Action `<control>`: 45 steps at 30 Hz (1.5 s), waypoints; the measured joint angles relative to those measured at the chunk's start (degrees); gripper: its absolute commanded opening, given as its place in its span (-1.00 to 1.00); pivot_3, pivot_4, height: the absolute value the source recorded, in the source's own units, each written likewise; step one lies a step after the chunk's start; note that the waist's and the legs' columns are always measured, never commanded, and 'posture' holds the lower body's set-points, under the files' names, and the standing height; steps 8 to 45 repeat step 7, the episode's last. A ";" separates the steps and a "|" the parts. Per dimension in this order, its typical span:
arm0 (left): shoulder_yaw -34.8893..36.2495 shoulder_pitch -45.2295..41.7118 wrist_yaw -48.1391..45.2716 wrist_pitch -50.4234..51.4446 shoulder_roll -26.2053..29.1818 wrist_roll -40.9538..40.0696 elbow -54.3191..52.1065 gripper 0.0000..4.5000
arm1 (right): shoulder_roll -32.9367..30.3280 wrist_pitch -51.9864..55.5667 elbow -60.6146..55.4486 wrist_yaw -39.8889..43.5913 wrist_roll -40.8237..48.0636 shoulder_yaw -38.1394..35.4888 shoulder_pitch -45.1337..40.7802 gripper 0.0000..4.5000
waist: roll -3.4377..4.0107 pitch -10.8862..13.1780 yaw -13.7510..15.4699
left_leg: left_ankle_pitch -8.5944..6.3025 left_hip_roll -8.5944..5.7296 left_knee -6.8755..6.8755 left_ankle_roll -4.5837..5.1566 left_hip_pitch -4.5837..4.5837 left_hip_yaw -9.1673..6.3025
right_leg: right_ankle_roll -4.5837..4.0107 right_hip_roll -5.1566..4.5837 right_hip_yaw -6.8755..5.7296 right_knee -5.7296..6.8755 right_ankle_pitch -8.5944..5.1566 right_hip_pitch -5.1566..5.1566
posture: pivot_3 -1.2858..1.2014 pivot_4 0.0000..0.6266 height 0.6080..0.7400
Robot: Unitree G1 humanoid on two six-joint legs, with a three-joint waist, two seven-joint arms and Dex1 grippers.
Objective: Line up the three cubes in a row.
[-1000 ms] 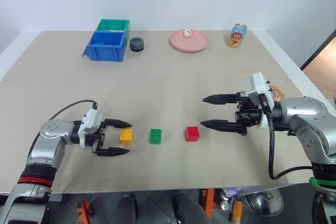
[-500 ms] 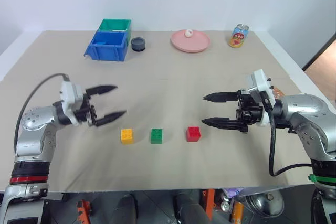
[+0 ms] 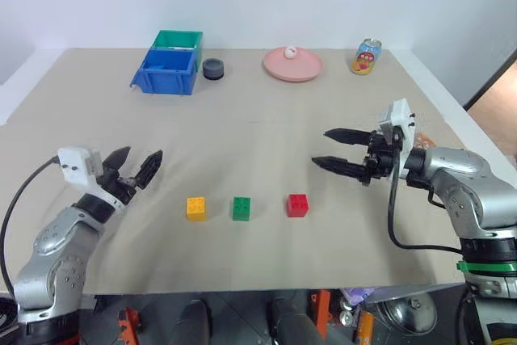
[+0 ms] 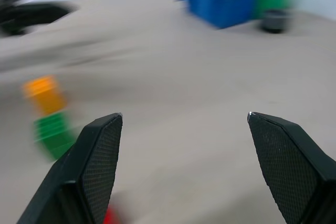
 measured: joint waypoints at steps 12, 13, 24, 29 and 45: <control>-2.48 3.83 4.62 -0.42 -3.72 3.59 -2.24 0.99 | 7.81 -2.96 3.52 -12.48 -2.42 -4.13 4.15 0.75 | -0.02 -0.01 -0.09 | 0.00 -0.02 -0.11 0.00 0.11 0.00 | -0.01 0.00 0.01 -0.06 0.00 0.09 | 0.03 -0.52 0.94; -2.48 3.83 4.62 -0.42 -3.72 3.59 -2.24 0.99 | 7.81 -2.96 3.52 -12.48 -2.42 -4.13 4.15 0.75 | -0.02 -0.01 -0.09 | 0.00 -0.02 -0.11 0.00 0.11 0.00 | -0.01 0.00 0.01 -0.06 0.00 0.09 | 0.03 -0.52 0.94; -2.48 3.83 4.62 -0.42 -3.72 3.59 -2.24 0.99 | 7.81 -2.96 3.52 -12.48 -2.42 -4.13 4.15 0.75 | -0.02 -0.01 -0.09 | 0.00 -0.02 -0.11 0.00 0.11 0.00 | -0.01 0.00 0.01 -0.06 0.00 0.09 | 0.03 -0.52 0.94; -2.48 3.83 4.62 -0.42 -3.72 3.59 -2.24 0.99 | 7.81 -2.96 3.52 -12.48 -2.42 -4.13 4.15 0.75 | -0.02 -0.01 -0.09 | 0.00 -0.02 -0.11 0.00 0.11 0.00 | -0.01 0.00 0.01 -0.06 0.00 0.09 | 0.03 -0.52 0.94; -2.48 3.83 4.62 -0.42 -3.72 3.59 -2.24 0.99 | 7.81 -2.96 3.52 -12.48 -2.42 -4.13 4.15 0.75 | -0.02 -0.01 -0.09 | 0.00 -0.02 -0.11 0.00 0.11 0.00 | -0.01 0.00 0.01 -0.06 0.00 0.09 | 0.03 -0.52 0.94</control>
